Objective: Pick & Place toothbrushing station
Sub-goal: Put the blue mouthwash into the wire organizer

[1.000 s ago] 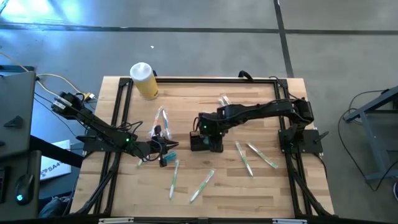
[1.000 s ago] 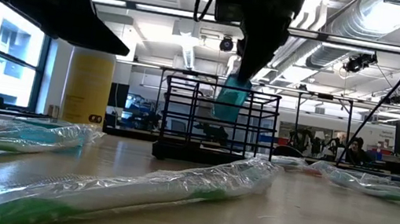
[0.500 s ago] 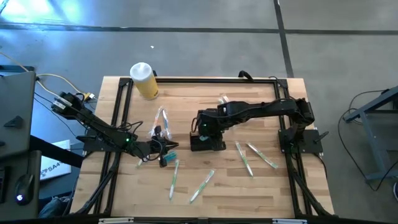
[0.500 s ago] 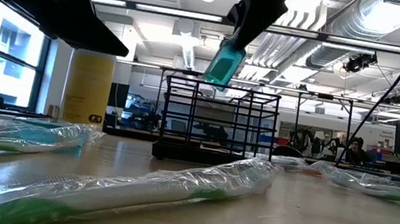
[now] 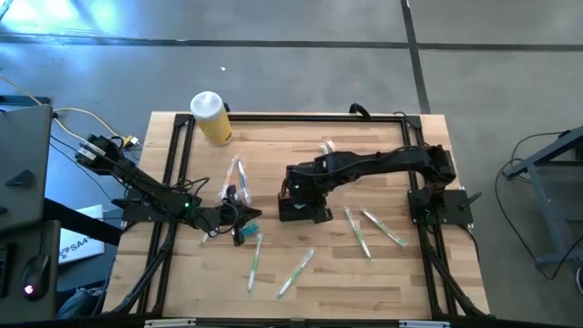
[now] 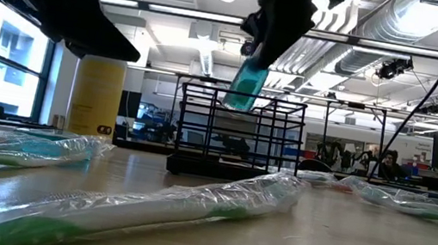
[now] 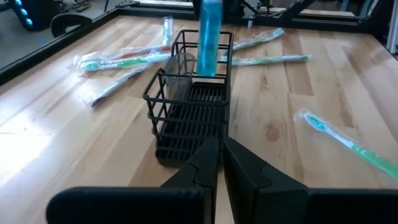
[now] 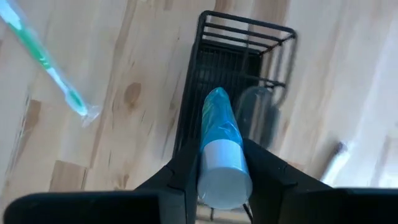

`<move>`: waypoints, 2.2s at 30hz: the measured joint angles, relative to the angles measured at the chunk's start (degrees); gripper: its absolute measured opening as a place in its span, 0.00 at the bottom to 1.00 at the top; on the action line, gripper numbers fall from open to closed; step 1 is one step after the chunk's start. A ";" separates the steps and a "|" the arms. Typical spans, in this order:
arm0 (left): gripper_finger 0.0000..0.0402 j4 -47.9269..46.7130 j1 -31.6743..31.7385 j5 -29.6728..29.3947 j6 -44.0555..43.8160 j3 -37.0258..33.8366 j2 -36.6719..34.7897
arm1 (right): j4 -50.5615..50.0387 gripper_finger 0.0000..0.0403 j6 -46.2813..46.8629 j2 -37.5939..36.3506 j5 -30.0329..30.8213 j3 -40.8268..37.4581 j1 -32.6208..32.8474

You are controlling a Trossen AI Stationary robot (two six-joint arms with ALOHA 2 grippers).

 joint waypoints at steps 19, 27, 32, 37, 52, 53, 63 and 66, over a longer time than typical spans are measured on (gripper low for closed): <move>0.05 -2.39 0.00 5.18 -2.02 0.01 0.00 | 0.54 0.22 -0.41 5.96 -0.91 0.07 -0.02; 0.05 -4.52 0.00 8.24 -2.43 0.00 0.00 | 0.90 0.22 0.70 7.64 -1.24 0.07 -0.07; 0.05 -4.63 0.00 8.93 -3.01 0.00 0.00 | 1.03 0.22 1.26 8.11 -1.31 0.09 -0.02; 0.05 -4.67 0.00 8.96 -3.31 0.00 0.00 | 1.14 0.22 1.08 8.29 -1.38 0.09 -0.04; 0.05 -6.27 0.00 8.94 -4.96 0.00 0.00 | 1.97 0.22 -0.14 9.61 -1.48 0.22 -0.20; 0.05 -6.24 0.00 8.95 -5.01 0.00 0.00 | 1.97 0.22 -0.16 9.67 -1.48 0.22 -0.20; 0.05 -6.65 0.00 8.95 -5.10 0.00 0.00 | 1.95 0.22 -0.16 9.93 -1.68 0.20 -0.54; 0.05 -6.65 0.00 8.95 -5.10 0.00 0.00 | 1.91 0.22 -0.16 9.98 -1.69 0.20 -0.57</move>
